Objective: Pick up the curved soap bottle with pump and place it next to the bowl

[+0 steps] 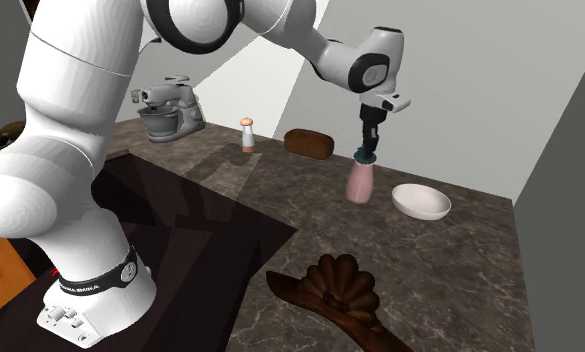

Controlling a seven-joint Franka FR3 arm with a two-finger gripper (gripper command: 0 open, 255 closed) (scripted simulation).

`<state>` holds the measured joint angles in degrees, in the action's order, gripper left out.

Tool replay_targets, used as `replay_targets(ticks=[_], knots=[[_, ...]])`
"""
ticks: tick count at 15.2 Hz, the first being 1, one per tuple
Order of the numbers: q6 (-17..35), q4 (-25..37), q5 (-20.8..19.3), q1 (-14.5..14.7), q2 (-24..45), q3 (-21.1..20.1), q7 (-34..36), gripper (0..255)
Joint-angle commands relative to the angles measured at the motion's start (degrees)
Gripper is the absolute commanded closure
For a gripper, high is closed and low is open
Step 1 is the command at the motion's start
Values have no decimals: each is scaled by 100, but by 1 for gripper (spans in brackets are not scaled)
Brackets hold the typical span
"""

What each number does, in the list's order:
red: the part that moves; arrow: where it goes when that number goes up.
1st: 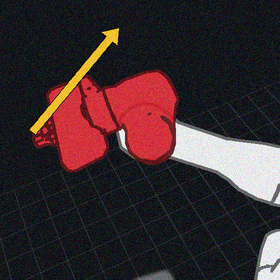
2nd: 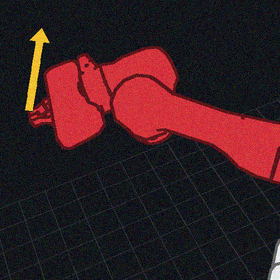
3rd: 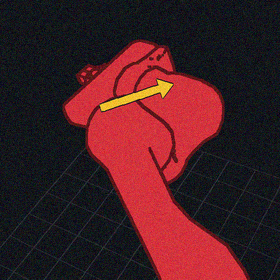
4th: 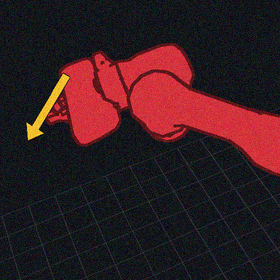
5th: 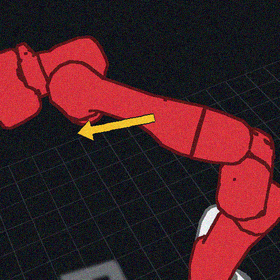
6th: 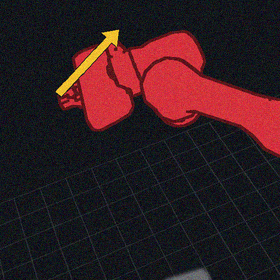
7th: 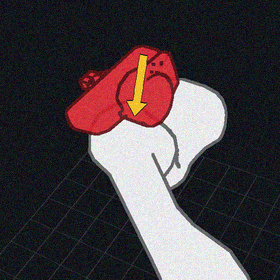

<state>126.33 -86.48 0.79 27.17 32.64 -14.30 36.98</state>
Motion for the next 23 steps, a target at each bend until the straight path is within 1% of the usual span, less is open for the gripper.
replay_targets(ticks=[1, 6, 14, 15, 20, 23], knots=[[109, -22, -14, 15, 80, 8, 2, 255], [435, -155, -40, 29, 277, 31, -18, 255], [435, -155, -41, 29, 277, 31, -18, 255], [439, -159, -43, 36, 276, 30, -9, 0], [435, -155, -41, 29, 277, 31, -18, 0], [61, -138, 24, -57, -78, -6, -54, 0]])
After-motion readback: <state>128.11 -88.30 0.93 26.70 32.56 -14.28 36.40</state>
